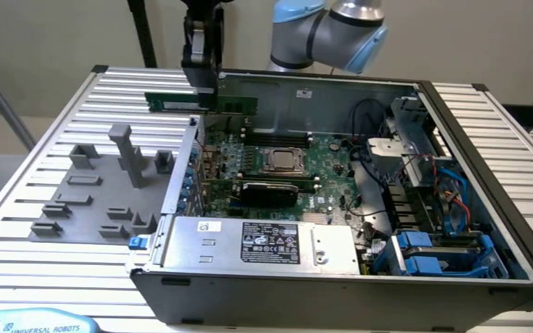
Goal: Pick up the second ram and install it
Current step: 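Pick up the second ram and move it above second insertion slot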
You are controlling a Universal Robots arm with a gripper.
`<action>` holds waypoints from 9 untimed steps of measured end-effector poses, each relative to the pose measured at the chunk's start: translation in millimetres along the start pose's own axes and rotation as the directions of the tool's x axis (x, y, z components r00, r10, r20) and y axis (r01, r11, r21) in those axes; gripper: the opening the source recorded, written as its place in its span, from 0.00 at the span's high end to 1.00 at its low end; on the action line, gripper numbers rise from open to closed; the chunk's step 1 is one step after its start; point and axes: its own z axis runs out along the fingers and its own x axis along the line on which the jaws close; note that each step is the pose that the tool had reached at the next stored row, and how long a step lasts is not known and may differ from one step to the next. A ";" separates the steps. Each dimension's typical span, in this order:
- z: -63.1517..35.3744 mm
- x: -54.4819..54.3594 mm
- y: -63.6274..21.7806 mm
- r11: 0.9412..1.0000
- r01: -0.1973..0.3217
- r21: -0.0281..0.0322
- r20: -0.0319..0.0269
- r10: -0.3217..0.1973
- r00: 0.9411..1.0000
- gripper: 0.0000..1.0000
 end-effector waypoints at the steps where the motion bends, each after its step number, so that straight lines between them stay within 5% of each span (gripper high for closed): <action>1: 0.0 -0.3 -4.6 1.000 0.000 0.000 0.000 0.000 1.000 0.87; 9: 4.5 -7.7 -41.4 1.000 0.000 0.000 0.000 0.000 1.000 0.87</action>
